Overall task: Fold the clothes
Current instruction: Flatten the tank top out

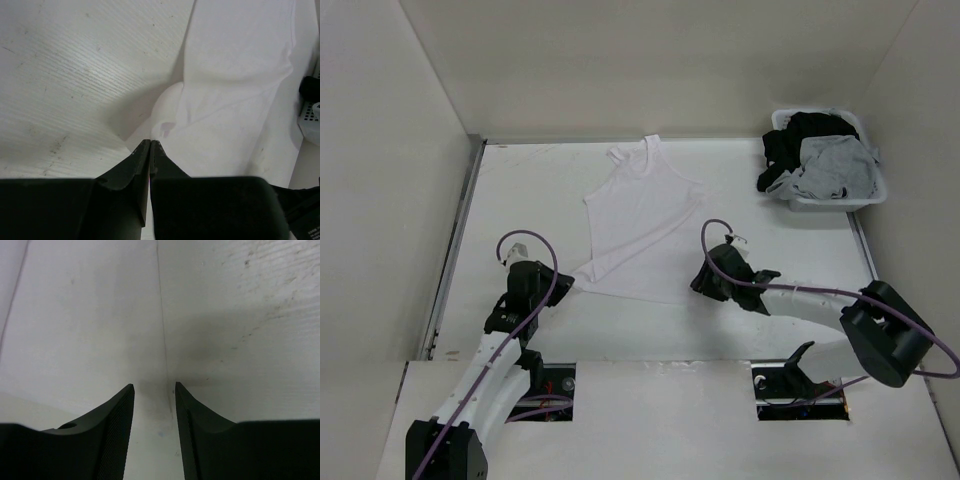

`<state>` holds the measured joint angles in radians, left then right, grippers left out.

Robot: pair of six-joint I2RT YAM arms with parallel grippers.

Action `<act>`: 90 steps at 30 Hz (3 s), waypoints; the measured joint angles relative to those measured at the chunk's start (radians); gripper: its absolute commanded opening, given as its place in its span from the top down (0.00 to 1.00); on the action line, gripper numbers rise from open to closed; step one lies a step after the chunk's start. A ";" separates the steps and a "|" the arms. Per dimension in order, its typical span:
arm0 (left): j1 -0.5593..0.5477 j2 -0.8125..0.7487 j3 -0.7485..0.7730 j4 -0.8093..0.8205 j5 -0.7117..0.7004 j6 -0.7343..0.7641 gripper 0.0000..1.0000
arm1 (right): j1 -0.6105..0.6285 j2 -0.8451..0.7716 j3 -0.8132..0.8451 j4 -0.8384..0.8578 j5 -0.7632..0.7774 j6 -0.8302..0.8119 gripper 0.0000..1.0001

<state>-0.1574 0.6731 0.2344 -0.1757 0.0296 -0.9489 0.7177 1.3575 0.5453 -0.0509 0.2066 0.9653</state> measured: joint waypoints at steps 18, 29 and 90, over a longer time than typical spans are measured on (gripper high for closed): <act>-0.021 -0.032 -0.009 0.015 0.010 0.003 0.99 | 0.110 -0.039 -0.031 -0.075 0.058 0.142 0.87; -0.106 -0.094 0.174 -0.101 -0.025 0.006 1.00 | 0.192 -0.370 0.068 -0.357 0.203 0.115 0.99; 0.092 0.006 0.485 0.126 -0.139 0.119 1.00 | -0.169 -0.359 0.352 -0.231 -0.093 -0.396 0.97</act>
<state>-0.0658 0.6792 0.7197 -0.0494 -0.1097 -0.8299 0.5484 0.9985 0.8978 -0.2817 0.1139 0.5697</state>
